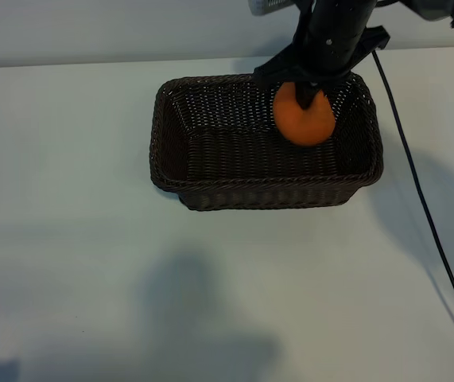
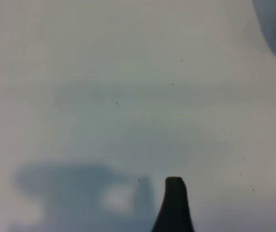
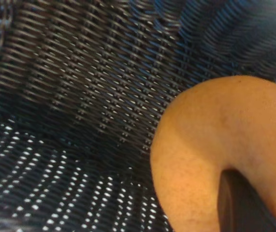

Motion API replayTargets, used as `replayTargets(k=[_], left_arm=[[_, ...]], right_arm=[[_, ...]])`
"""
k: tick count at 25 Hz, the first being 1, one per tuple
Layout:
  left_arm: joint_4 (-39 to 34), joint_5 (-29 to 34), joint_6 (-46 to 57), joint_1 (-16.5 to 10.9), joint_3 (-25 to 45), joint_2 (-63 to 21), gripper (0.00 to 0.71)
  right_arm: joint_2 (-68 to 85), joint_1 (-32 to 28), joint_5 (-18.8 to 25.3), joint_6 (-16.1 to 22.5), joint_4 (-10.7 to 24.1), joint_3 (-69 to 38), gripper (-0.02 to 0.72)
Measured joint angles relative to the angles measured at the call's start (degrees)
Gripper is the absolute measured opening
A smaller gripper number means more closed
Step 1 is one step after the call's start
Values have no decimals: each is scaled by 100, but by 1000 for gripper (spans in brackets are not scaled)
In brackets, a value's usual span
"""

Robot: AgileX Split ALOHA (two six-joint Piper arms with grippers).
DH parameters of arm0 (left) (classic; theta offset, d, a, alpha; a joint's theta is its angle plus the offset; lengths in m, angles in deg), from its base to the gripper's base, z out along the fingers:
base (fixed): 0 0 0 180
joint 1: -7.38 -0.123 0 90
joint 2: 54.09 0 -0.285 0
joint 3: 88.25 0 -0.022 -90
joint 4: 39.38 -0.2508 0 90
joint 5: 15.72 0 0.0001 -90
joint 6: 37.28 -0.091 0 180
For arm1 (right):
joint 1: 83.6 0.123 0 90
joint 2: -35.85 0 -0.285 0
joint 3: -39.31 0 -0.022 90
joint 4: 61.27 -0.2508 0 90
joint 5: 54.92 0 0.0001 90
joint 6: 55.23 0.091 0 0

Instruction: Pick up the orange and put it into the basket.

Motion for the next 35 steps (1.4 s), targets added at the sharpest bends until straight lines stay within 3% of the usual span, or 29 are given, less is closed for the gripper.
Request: replayTargets(k=[17, 21, 27, 31, 35], left_arm=[[0, 0, 0, 0, 0, 0, 592], [0, 0, -12, 0, 0, 0, 592], [0, 0, -12, 0, 0, 0, 592], [0, 0, -12, 0, 0, 0, 592], [0, 0, -12, 0, 0, 0, 592]], right_arm=[[-772, 0, -47, 0, 17, 45, 101], [-772, 0, -42, 0, 17, 95, 219], [-772, 0, -24, -5, -82, 522, 494], [-755, 0, -30, -5, -381, 759, 545], [-625, 0, -28, -11, -349, 781, 554]])
